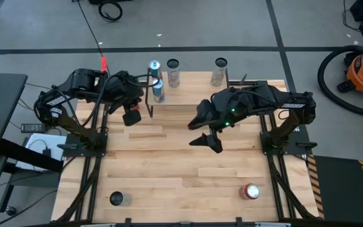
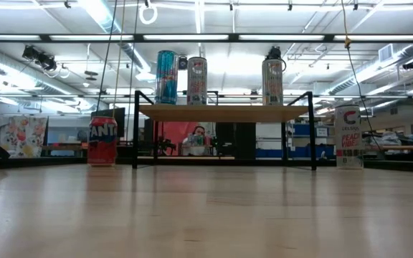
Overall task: Place canned beverage on shelf
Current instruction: Put the bottom orange soda can on the shelf
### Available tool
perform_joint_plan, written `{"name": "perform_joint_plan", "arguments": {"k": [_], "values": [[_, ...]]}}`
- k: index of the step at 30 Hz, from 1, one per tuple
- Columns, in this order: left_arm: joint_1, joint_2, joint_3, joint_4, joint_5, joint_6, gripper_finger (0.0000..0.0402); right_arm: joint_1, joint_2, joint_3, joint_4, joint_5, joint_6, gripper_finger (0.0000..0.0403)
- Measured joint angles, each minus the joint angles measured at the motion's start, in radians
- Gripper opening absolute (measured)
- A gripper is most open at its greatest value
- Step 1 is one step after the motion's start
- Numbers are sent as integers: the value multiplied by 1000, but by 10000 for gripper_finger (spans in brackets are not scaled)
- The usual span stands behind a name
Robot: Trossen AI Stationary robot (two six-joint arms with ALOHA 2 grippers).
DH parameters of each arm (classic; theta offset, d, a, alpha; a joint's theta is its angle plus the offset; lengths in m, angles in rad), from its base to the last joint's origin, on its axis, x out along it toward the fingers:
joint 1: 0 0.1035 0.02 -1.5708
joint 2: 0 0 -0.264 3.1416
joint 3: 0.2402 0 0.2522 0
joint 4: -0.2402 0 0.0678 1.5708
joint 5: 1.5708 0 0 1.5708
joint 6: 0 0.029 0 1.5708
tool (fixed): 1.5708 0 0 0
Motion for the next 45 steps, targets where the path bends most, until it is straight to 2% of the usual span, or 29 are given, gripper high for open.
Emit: {"name": "perform_joint_plan", "arguments": {"k": [4, 9, 13, 18, 25, 33, 40, 45], "values": [[0, 0, 0, 0, 0, -14, 9, -2, 0, 0, 41, 0, -31, 355], [0, 0, 0, 0, 0, -30, 9, -3, 0, 0, 18, -16, 16, 355], [0, 0, 0, 0, 0, -54, 9, 35, 0, 0, -109, -21, 43, 355], [0, 0, 0, 0, 0, -58, 9, 121, 0, 0, -282, 47, 118, 355], [0, 0, 0, 0, 0, -55, 9, 266, 0, 0, -414, 188, 305, 355], [0, 0, 0, 0, 0, -53, 9, 404, -1, -3, -529, 320, 605, 354], [0, 0, 0, 0, 0, -53, 9, 482, -3, -97, -564, 312, 817, 354], [0, 0, 0, -1, 0, -53, 9, 520, -2, -208, -564, 239, 977, 354]]}}
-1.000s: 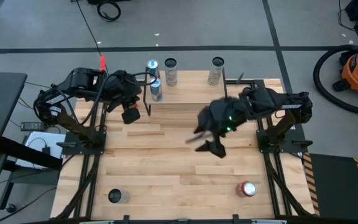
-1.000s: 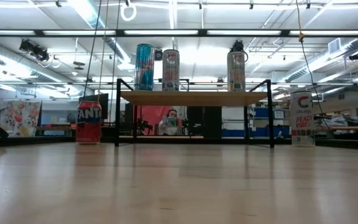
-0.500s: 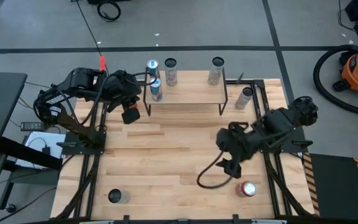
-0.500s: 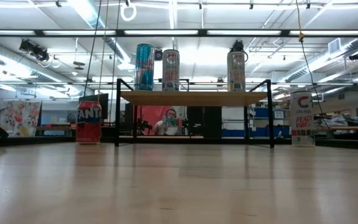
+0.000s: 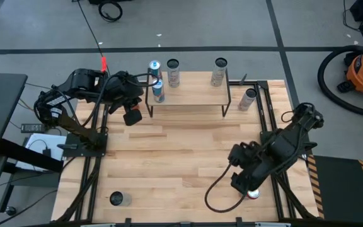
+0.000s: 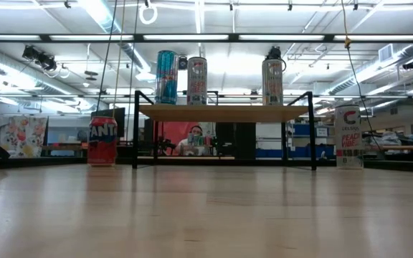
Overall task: Place canned beverage on shelf
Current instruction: Put the bottom orange soda can on the shelf
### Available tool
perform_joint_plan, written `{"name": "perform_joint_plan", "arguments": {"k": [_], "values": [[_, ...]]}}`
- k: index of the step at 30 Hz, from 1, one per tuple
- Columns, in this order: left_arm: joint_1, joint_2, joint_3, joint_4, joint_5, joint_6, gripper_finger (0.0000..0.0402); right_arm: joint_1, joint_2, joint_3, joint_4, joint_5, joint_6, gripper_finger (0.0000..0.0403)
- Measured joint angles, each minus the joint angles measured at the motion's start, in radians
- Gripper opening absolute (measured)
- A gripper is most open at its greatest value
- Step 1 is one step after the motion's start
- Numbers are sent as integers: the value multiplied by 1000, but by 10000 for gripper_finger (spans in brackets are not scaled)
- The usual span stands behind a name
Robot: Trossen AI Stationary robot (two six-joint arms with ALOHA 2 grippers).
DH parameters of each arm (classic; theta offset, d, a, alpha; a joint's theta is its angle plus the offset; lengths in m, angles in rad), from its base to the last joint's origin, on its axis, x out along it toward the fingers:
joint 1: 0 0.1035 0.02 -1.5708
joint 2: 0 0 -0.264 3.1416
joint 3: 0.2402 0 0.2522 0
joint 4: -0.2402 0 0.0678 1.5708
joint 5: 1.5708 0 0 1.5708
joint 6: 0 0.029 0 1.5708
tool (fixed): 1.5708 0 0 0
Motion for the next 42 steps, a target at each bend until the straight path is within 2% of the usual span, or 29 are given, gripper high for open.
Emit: {"name": "perform_joint_plan", "arguments": {"k": [13, 18, 24, 32, 42], "values": [[0, 0, 0, 1, 0, 7, 9, 125, 0, -271, 6, -120, 327, 354], [0, 0, 0, 4, 0, 8, 9, 183, 1, -345, 90, -168, 434, 354], [0, 0, 0, 5, 0, 8, 9, 228, 1, -424, 257, -168, 503, 354], [0, 0, 0, 5, 0, 8, 9, 263, 1, -488, 292, -167, 596, 354], [0, 0, 0, 5, 0, 8, 9, 271, -3, -561, 379, -168, 609, 354]]}}
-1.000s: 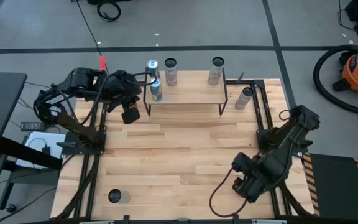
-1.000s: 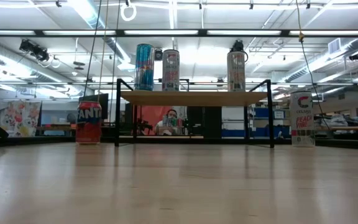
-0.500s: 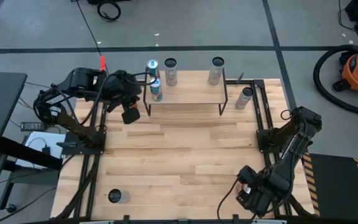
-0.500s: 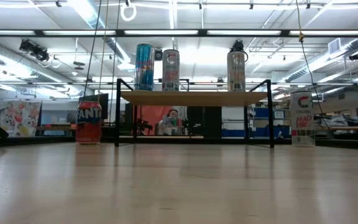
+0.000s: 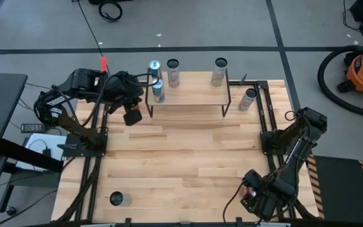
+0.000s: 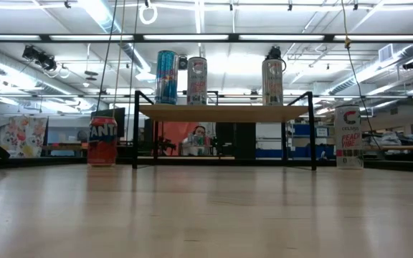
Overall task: Place canned beverage on shelf
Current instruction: Put the bottom orange soda can on the shelf
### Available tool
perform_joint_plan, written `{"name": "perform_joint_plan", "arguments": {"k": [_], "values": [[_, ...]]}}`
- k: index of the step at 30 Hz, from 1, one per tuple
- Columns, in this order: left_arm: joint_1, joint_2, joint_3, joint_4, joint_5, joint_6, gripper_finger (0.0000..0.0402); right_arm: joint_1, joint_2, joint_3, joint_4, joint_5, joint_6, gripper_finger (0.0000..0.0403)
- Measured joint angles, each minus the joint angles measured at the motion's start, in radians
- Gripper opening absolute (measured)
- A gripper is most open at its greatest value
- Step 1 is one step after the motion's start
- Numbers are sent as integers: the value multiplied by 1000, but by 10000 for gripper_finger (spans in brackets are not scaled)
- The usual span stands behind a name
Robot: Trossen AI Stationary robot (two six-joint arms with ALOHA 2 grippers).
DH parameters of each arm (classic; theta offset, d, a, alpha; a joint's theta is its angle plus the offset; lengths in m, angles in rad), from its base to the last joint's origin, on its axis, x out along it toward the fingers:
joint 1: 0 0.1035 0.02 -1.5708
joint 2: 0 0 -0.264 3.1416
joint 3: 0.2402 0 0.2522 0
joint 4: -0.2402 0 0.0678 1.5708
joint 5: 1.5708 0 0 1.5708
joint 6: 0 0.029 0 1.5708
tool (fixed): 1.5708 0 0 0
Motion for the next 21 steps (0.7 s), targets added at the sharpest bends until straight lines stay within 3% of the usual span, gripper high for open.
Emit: {"name": "perform_joint_plan", "arguments": {"k": [13, 21], "values": [[0, 0, 0, 8, 0, 0, 9, 2, 7, 91, 6, 113, -29, 354], [0, 0, 0, 37, 0, 19, 9, 3, 6, 114, -109, 77, -4, 354]]}}
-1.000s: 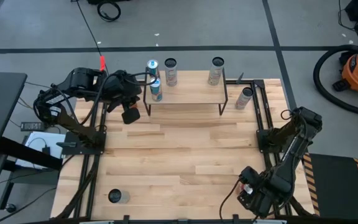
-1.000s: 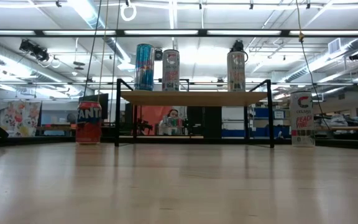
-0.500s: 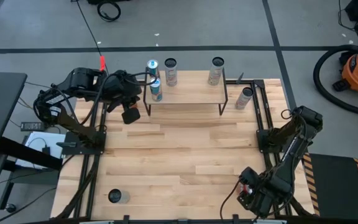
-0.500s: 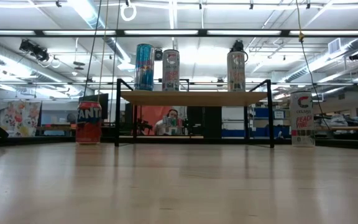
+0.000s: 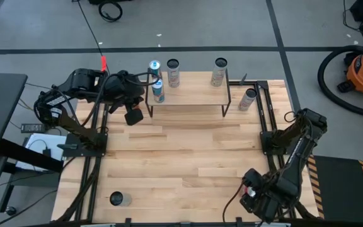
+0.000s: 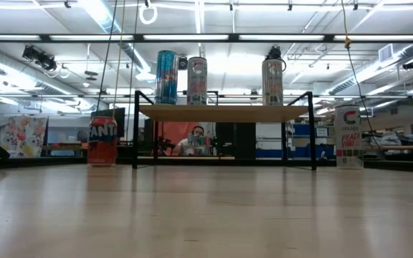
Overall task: Place canned beverage on shelf
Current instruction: Put the bottom orange soda can on the shelf
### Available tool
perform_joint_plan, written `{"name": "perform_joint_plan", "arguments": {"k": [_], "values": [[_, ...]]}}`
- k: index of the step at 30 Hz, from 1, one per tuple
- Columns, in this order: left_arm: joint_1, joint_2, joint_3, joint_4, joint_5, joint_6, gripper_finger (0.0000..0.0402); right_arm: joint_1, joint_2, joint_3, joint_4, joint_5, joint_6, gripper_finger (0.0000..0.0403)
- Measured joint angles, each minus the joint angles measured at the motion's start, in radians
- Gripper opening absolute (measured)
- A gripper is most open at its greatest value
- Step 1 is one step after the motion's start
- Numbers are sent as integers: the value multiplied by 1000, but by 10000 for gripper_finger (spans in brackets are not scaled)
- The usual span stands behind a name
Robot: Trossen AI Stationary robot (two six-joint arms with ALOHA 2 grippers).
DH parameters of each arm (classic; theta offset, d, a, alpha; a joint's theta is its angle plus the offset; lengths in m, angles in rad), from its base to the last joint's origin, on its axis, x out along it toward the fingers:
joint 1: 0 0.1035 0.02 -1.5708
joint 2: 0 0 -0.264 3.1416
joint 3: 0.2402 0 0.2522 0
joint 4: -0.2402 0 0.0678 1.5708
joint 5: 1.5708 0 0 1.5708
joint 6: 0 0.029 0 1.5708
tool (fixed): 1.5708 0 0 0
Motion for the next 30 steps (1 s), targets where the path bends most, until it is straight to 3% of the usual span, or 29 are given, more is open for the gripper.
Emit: {"name": "perform_joint_plan", "arguments": {"k": [30], "values": [[0, 0, 0, 0, 0, 0, 9, 45, -2, -201, 197, 7, 98, 354]]}}
